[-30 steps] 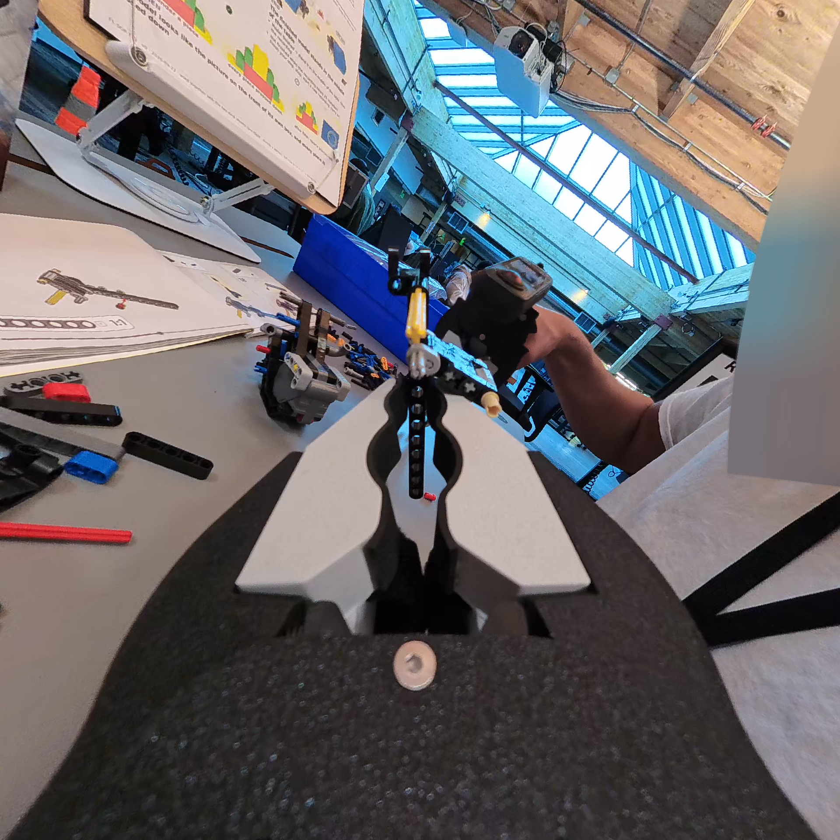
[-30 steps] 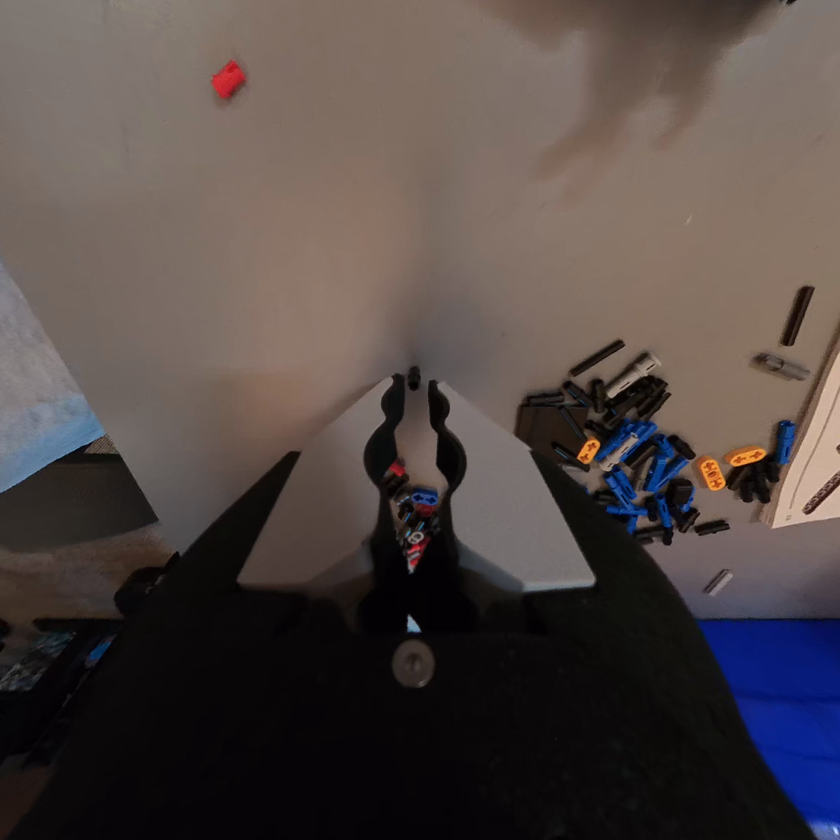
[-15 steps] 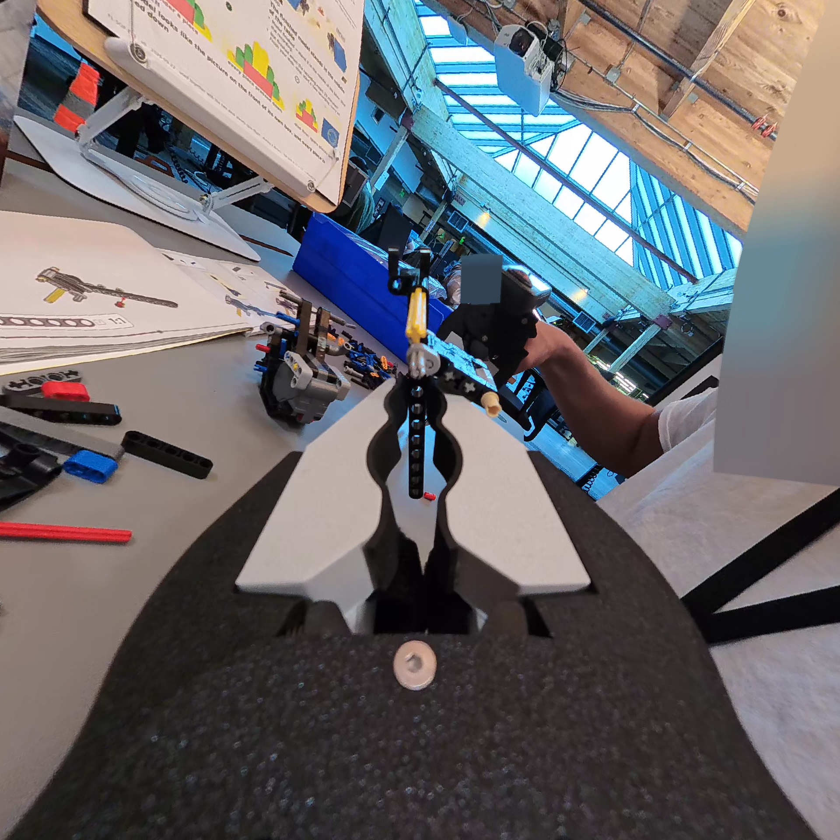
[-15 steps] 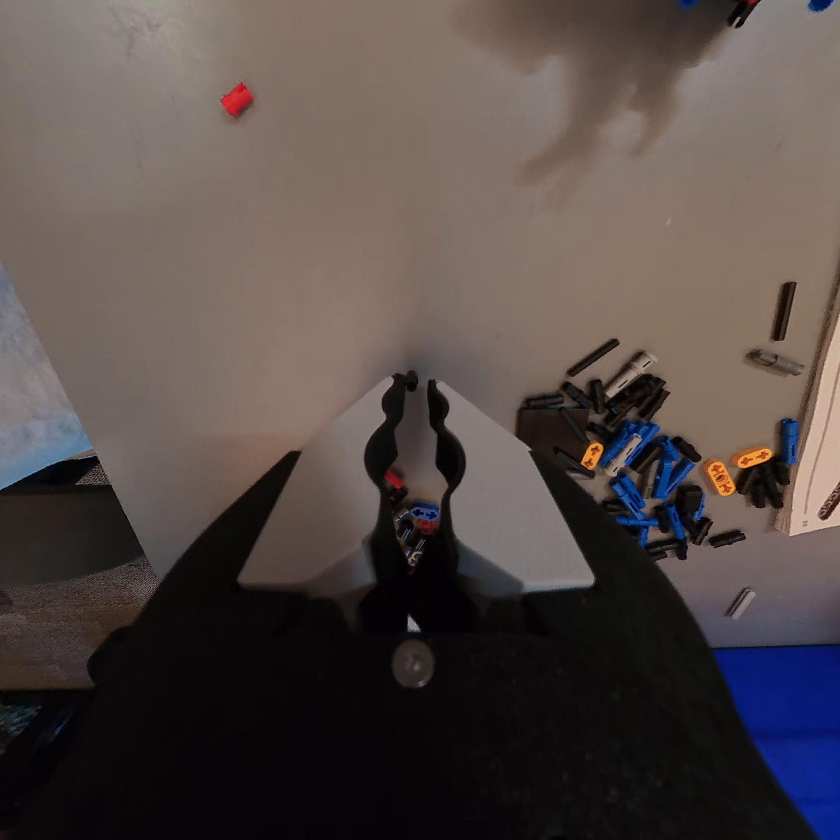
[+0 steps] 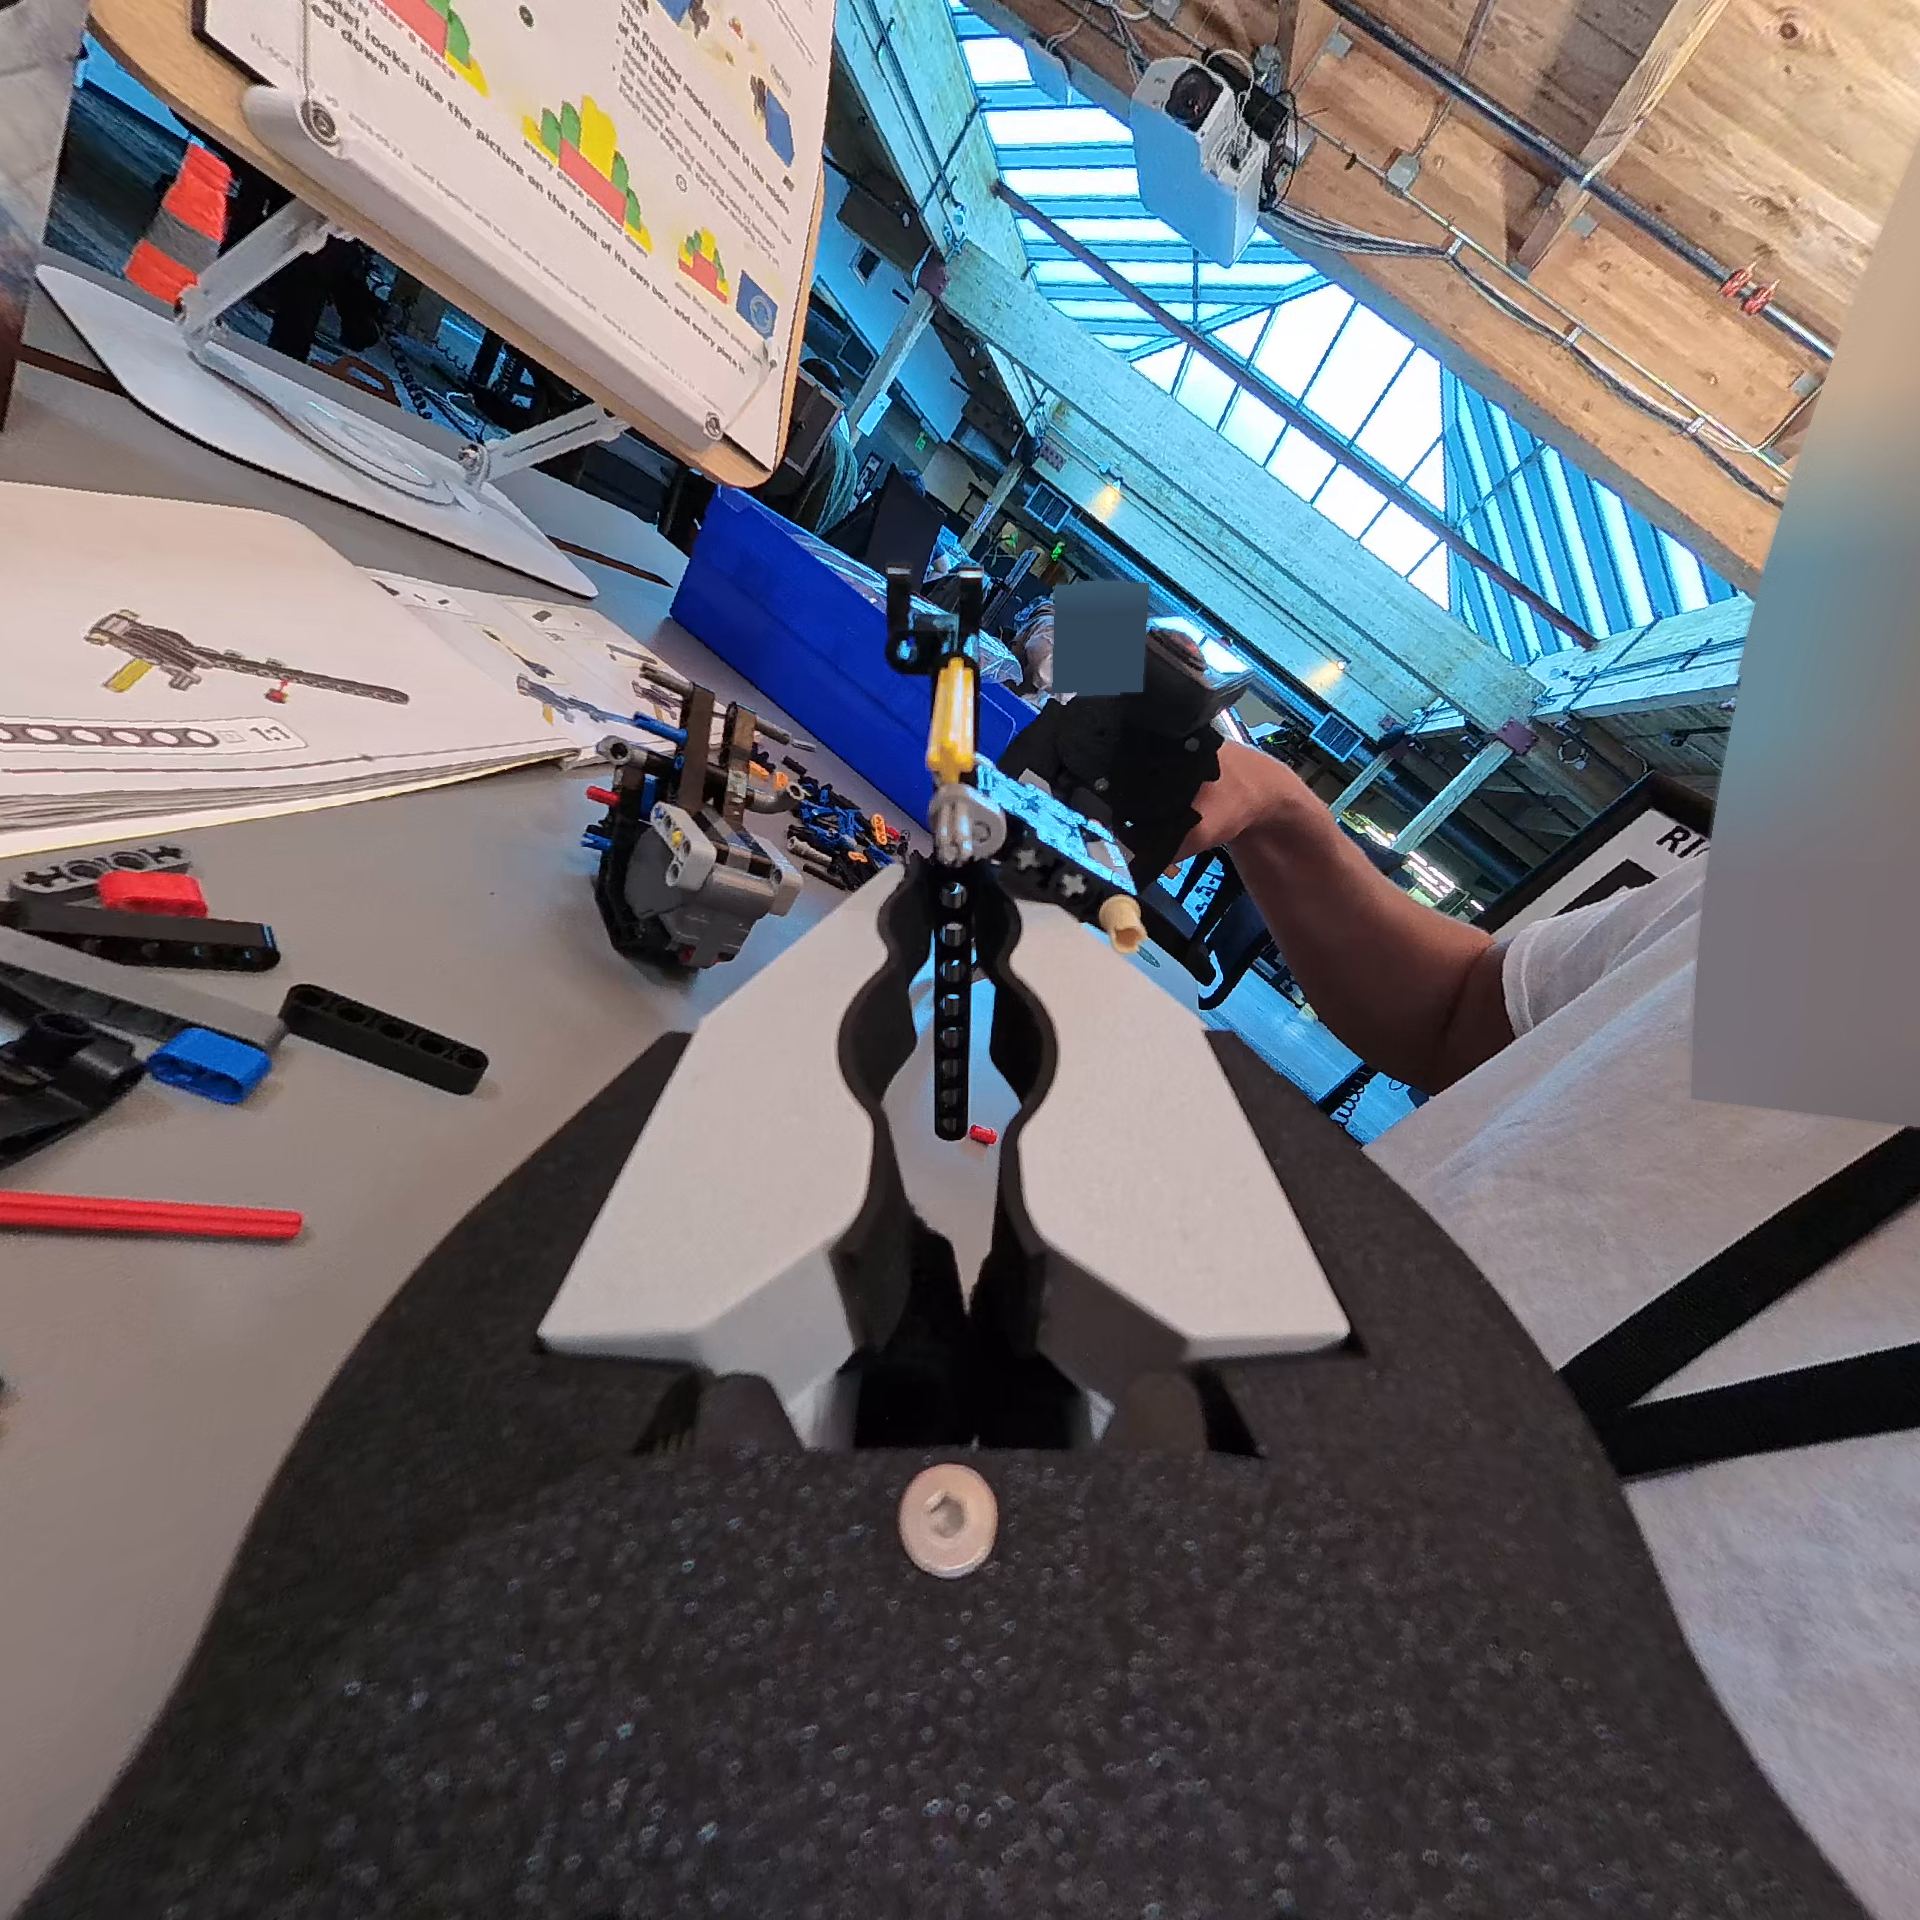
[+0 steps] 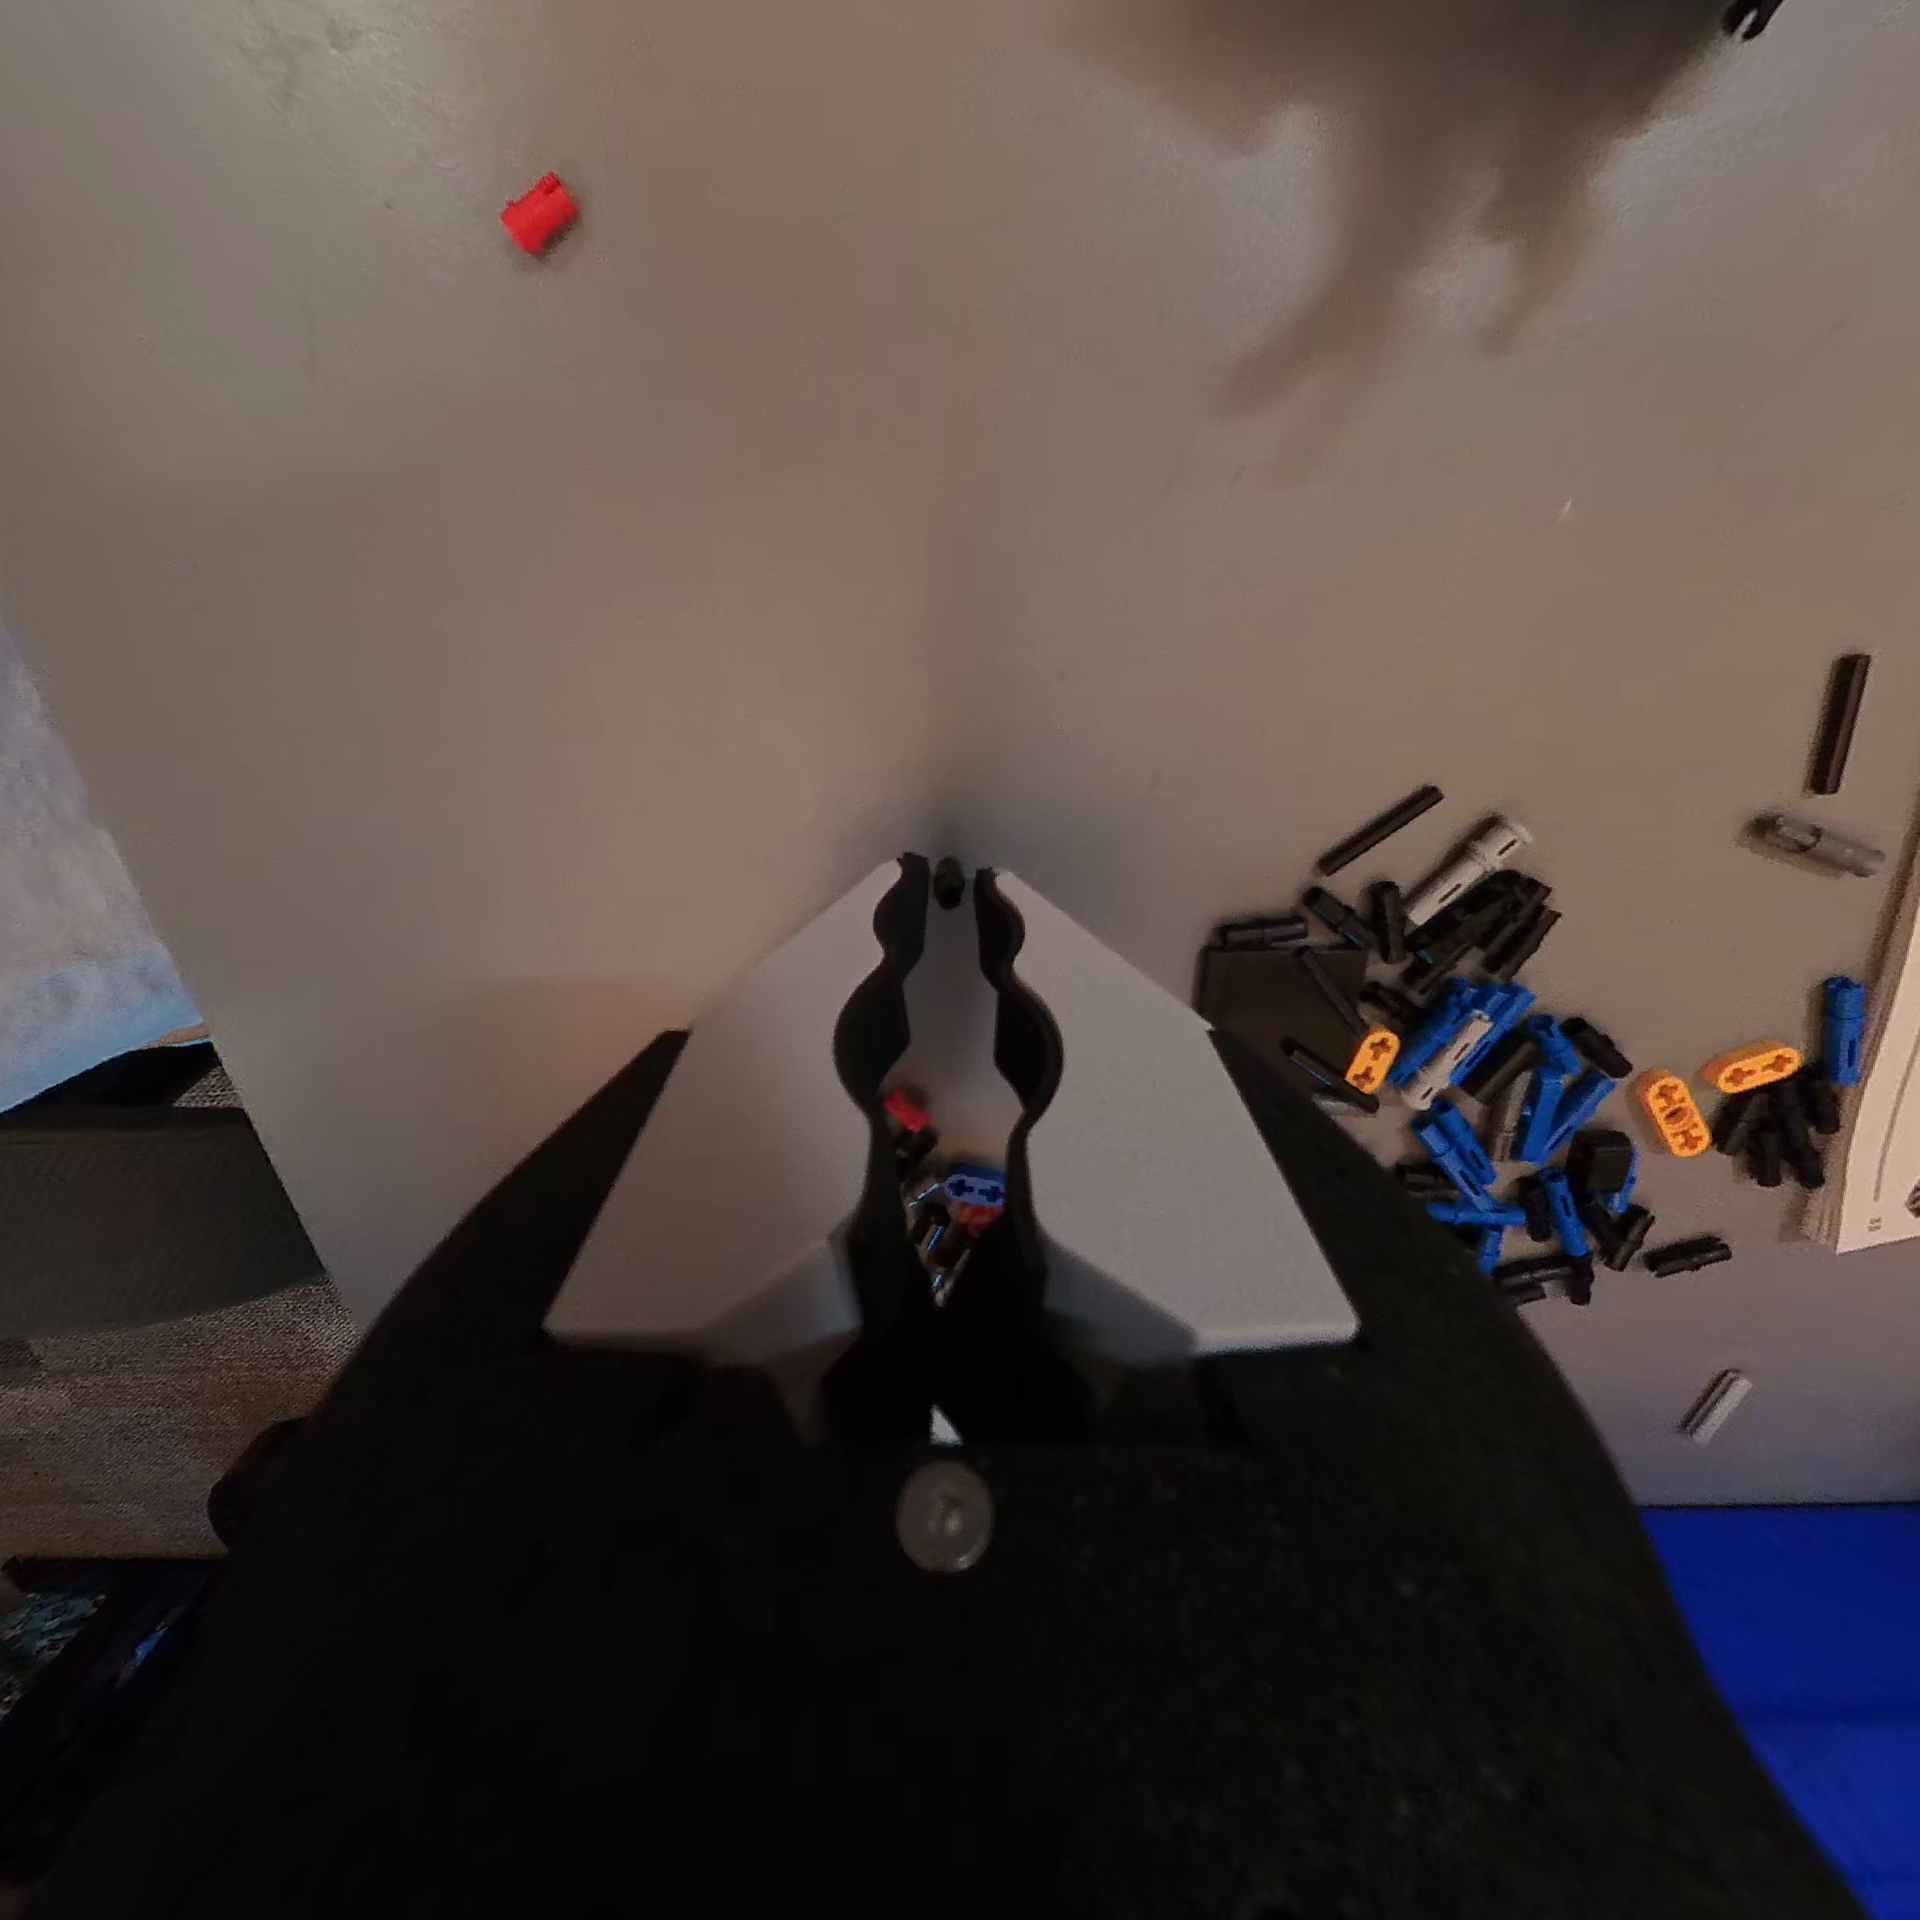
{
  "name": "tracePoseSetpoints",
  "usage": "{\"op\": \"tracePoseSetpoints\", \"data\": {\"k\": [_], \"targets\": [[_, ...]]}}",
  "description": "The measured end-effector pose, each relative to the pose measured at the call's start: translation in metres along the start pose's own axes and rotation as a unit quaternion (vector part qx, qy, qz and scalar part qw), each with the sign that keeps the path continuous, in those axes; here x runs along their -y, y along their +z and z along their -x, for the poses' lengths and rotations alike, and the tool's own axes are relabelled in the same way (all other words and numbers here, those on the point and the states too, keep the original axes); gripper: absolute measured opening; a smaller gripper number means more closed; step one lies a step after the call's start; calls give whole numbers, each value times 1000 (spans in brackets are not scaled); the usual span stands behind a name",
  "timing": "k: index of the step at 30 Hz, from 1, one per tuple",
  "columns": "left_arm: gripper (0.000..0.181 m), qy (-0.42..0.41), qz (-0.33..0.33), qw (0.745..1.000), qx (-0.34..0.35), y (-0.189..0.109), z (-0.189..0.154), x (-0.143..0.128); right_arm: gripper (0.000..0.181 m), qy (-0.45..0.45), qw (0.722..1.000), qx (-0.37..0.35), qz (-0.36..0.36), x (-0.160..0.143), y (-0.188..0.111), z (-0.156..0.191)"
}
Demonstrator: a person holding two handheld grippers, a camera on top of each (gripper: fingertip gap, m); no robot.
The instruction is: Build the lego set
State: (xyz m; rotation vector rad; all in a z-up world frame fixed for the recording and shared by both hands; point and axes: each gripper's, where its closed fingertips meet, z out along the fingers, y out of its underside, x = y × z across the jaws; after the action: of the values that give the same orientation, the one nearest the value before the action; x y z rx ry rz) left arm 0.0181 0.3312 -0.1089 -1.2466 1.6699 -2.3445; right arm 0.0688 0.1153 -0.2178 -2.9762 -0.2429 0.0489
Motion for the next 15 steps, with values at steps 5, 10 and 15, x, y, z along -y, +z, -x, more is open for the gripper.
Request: {"op": "tracePoseSetpoints", "data": {"k": [5,10,15], "targets": [[5,0,1,1000,0,0,0,0,5,-6,1000,0,6,-2,0,1],[5,2,-1,1000,0,0,0,0,4,-21,993,-27,-117,43,-27,-2],[5,8,7,1000,-21,5,-8,-3,4,27,888,48,-456,166,-94,24]]}}
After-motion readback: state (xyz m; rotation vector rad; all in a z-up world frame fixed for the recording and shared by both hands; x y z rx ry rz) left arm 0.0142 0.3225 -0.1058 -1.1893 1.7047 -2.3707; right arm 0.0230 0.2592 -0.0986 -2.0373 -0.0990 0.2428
